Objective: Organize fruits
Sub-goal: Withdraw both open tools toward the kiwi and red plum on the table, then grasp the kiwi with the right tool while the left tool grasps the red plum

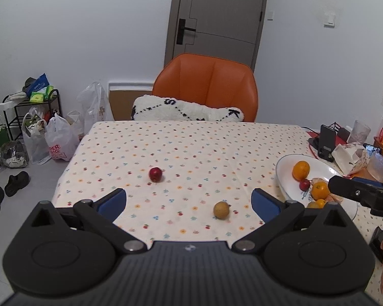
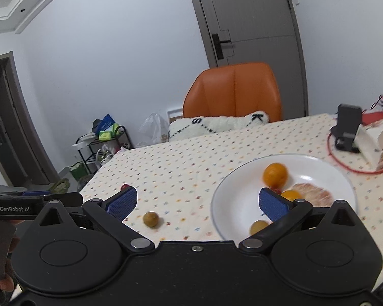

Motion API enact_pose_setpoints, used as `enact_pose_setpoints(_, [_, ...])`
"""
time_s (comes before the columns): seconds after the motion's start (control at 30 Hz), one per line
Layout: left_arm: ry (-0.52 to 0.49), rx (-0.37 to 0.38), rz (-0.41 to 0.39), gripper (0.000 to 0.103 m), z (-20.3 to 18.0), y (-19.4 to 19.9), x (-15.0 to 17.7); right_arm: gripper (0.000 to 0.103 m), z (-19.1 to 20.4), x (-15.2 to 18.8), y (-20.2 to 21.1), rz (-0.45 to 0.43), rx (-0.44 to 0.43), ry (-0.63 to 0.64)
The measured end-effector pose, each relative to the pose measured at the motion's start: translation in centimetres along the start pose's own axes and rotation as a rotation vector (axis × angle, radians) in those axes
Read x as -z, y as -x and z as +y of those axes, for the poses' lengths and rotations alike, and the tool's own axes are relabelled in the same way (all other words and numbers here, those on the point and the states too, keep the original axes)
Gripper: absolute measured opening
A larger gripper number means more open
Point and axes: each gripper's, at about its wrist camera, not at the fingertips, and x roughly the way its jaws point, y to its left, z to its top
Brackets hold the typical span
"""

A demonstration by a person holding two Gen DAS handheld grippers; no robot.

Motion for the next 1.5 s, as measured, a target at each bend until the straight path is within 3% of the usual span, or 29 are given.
enact_pose_setpoints(0.5, [0.037, -0.030, 0.013, 0.103, 4.0, 0.1, 0.7, 0.103, 3.7, 1.1, -3.3, 0.091, -0.120, 0.050])
enact_pose_setpoints(1.13, [0.086, -0.051, 0.097, 0.103, 7.6, -2.6, 1.8, 0.101, 5.9, 2.7, -7.5, 0.197, -0.150, 0.079])
enact_pose_setpoints(1.5, [0.093, -0.043, 0.094, 0.102, 8.4, -5.0, 1.9, 0.081, 6.1, 3.1, -10.4, 0.241, -0.164, 0.080])
